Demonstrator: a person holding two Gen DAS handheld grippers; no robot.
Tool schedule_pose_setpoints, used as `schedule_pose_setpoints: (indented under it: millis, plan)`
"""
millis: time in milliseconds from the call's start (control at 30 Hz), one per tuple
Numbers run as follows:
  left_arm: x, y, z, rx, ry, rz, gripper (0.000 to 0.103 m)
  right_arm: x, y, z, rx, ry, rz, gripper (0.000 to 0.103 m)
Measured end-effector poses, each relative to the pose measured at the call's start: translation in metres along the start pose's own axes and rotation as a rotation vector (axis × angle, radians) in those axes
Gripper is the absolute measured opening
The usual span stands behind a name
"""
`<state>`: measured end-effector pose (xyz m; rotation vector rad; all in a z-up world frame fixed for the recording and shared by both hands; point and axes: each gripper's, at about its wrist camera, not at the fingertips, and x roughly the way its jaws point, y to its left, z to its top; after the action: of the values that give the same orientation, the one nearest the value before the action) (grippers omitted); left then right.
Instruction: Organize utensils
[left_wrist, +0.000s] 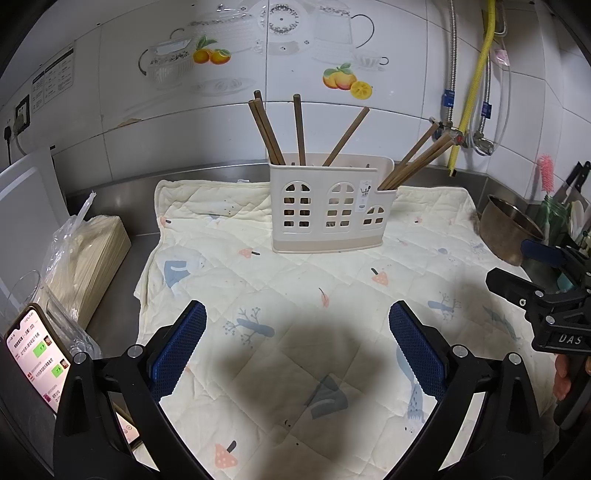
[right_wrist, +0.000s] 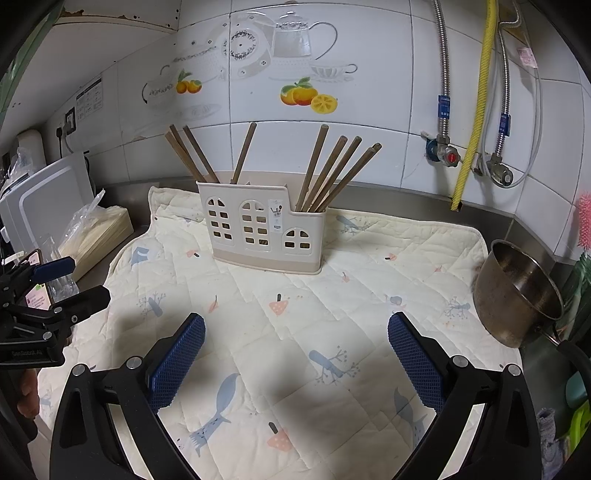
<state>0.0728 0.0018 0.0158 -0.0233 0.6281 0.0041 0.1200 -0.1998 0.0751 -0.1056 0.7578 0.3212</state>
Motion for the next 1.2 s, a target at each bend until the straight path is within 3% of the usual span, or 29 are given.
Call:
schedule_pose_setpoints:
  millis: [1200]
  plan:
    - [-0.0013,-0.0001,-0.0023,0.000,-0.003,-0.003,0.098,0.0019,0.0045,-0.0036,-0.001,0.005,0.003,0.096]
